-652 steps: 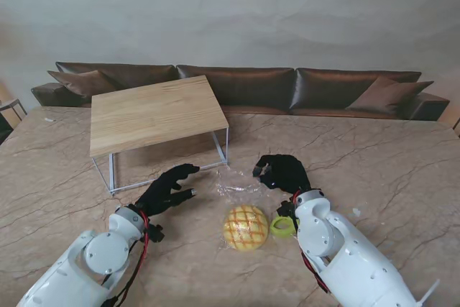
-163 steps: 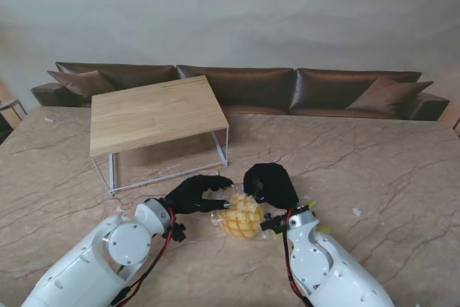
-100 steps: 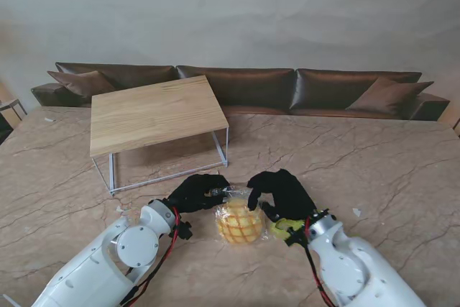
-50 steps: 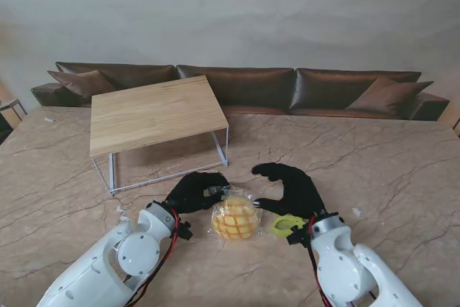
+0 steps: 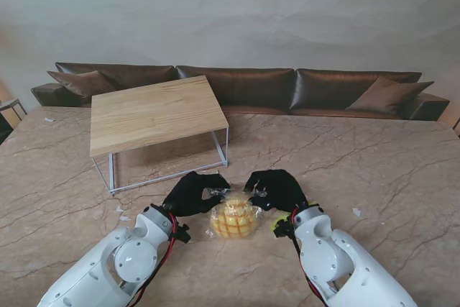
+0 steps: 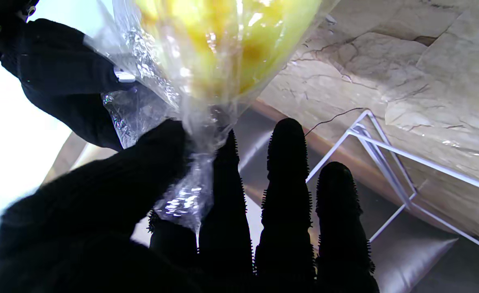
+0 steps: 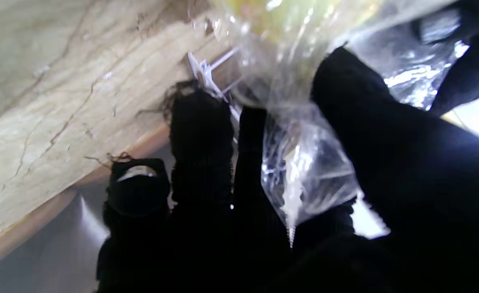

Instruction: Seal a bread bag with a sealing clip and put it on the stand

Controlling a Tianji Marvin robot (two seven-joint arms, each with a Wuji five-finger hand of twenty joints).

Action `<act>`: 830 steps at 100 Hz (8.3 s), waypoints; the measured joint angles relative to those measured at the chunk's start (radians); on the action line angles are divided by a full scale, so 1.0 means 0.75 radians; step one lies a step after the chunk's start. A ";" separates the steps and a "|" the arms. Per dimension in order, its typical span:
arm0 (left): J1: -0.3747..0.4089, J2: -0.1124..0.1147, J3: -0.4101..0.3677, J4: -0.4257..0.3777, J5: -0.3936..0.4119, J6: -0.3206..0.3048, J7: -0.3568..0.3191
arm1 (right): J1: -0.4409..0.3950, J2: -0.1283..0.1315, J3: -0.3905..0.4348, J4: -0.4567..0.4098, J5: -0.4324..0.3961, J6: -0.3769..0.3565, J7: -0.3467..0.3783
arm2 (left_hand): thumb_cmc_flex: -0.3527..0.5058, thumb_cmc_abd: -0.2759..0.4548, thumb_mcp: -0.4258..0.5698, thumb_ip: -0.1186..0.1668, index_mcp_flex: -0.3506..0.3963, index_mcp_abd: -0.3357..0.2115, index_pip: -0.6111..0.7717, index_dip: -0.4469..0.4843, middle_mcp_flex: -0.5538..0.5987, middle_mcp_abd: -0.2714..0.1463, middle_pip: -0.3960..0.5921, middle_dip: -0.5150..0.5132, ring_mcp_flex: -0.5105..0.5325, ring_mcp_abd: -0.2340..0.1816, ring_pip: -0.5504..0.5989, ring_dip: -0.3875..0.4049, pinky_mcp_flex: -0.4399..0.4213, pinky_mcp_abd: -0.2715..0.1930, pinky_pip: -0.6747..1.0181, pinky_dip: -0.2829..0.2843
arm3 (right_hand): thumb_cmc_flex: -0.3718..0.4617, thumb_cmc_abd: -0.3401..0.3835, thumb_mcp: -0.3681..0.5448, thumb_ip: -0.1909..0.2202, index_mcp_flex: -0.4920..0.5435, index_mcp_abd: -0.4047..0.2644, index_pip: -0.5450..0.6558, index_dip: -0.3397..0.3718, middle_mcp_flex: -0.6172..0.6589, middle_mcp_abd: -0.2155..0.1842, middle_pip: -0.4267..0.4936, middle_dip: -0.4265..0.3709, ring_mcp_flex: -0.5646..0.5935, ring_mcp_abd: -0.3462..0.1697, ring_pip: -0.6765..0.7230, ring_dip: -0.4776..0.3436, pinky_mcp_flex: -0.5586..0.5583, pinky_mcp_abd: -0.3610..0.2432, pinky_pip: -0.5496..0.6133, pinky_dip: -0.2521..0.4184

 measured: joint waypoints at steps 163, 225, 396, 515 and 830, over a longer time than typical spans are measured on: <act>-0.004 -0.040 -0.030 0.119 -0.186 -0.061 0.037 | -0.268 0.143 0.398 0.055 -0.838 -0.233 0.000 | 0.054 0.053 -0.132 -0.007 0.009 -0.093 0.020 0.367 0.004 0.002 0.253 0.174 0.072 0.046 0.241 0.163 0.007 0.043 0.051 0.082 | -0.462 -0.299 0.174 0.146 -0.657 0.301 -0.402 0.236 -0.856 -0.010 -0.355 -0.258 -0.782 -0.172 -0.991 -0.860 -0.739 -0.460 -1.129 -1.165; 0.001 -0.034 -0.038 0.108 -0.190 -0.062 0.018 | -0.148 0.154 0.268 0.187 -0.849 -0.145 -0.077 | 0.054 0.053 -0.132 -0.007 0.009 -0.094 0.019 0.367 0.004 0.002 0.253 0.173 0.072 0.046 0.239 0.163 0.007 0.042 0.051 0.082 | -0.418 -0.116 0.090 0.134 -0.512 0.161 -0.405 0.284 -0.688 -0.050 -0.367 -0.259 -0.713 -0.186 -0.991 -0.848 -0.748 -0.407 -1.000 -1.128; 0.008 -0.034 -0.052 0.115 -0.206 -0.077 0.014 | 0.177 0.170 -0.017 0.371 -0.681 -0.121 0.042 | 0.054 0.053 -0.132 -0.008 0.009 -0.094 0.019 0.363 0.004 0.002 0.254 0.173 0.072 0.046 0.223 0.163 -0.003 0.042 0.051 0.082 | -0.390 -0.352 0.131 -0.094 0.093 0.028 -0.317 1.271 -0.134 -0.108 -0.202 0.048 -0.311 -0.143 -0.703 -0.266 -0.060 -0.120 -0.306 -0.519; -0.011 -0.032 -0.036 0.135 -0.220 -0.087 -0.009 | 0.530 0.084 -0.370 0.862 -0.214 -0.346 -0.081 | 0.054 0.053 -0.132 -0.008 0.009 -0.094 0.019 0.353 0.004 0.002 0.254 0.173 0.072 0.046 0.223 0.162 -0.019 0.042 0.050 0.096 | -0.395 -0.323 0.123 0.159 0.243 0.292 -0.033 1.489 0.077 0.042 0.313 0.637 -0.197 -0.046 0.491 0.115 0.536 0.132 0.403 0.044; -0.104 -0.041 0.072 0.134 -0.254 -0.010 -0.050 | 0.377 0.192 -0.211 0.199 -1.131 -0.006 -0.257 | 0.050 0.009 -0.034 -0.009 0.065 -0.046 0.018 0.236 0.060 0.026 0.303 0.144 0.142 0.046 0.246 0.149 0.010 0.043 0.053 0.099 | -0.244 -0.182 0.032 0.315 0.244 0.459 -0.021 1.526 0.077 0.148 0.335 0.638 -0.146 0.057 0.366 0.320 0.542 0.202 0.416 0.180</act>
